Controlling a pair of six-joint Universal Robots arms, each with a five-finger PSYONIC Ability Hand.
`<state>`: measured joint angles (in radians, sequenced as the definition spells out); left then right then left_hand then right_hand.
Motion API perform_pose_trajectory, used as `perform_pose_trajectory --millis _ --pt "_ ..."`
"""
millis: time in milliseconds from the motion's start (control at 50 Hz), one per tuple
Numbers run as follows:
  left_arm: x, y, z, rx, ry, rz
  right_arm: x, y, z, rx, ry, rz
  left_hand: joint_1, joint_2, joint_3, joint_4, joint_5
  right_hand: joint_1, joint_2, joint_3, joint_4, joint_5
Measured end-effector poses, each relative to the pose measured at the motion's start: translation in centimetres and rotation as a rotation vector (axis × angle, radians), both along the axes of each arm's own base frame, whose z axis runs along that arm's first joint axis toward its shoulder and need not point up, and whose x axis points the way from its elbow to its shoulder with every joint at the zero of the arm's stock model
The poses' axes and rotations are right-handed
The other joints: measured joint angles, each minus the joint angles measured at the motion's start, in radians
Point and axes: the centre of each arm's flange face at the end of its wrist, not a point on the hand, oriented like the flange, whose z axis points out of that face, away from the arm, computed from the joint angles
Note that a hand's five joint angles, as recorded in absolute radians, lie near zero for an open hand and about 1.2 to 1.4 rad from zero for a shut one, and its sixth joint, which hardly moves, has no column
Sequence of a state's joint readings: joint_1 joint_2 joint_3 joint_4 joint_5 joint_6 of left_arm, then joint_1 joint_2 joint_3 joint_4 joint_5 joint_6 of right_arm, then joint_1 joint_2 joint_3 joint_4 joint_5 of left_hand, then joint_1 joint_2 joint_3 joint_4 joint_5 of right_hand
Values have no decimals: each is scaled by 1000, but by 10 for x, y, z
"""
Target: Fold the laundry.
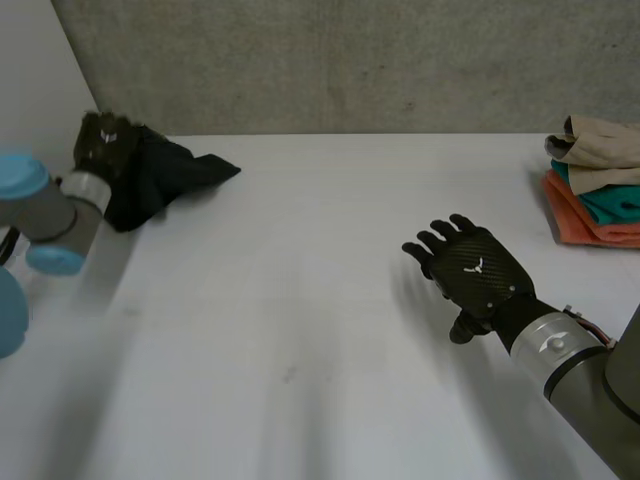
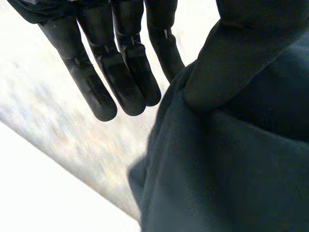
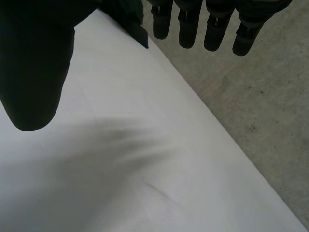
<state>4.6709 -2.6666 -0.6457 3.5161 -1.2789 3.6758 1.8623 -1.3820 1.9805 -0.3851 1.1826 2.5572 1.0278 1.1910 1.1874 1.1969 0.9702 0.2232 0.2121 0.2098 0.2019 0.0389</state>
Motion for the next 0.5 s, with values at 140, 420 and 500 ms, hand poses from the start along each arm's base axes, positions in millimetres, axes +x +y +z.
perform_pose_trajectory --millis 140,420,500 --pt "-64 74 124 -155 131 -161 -3 -3 5 -17 -6 -15 61 3 4 1 0 0 0 0 0 0" --pt "-137 228 191 -97 357 -506 -26 -22 24 -46 -70 -124 111 3 4 1 24 0 0 0 0 0" --pt "-148 241 143 42 307 -515 -39 -33 35 -58 -119 -190 111 4 4 1 24 0 0 0 0 0"
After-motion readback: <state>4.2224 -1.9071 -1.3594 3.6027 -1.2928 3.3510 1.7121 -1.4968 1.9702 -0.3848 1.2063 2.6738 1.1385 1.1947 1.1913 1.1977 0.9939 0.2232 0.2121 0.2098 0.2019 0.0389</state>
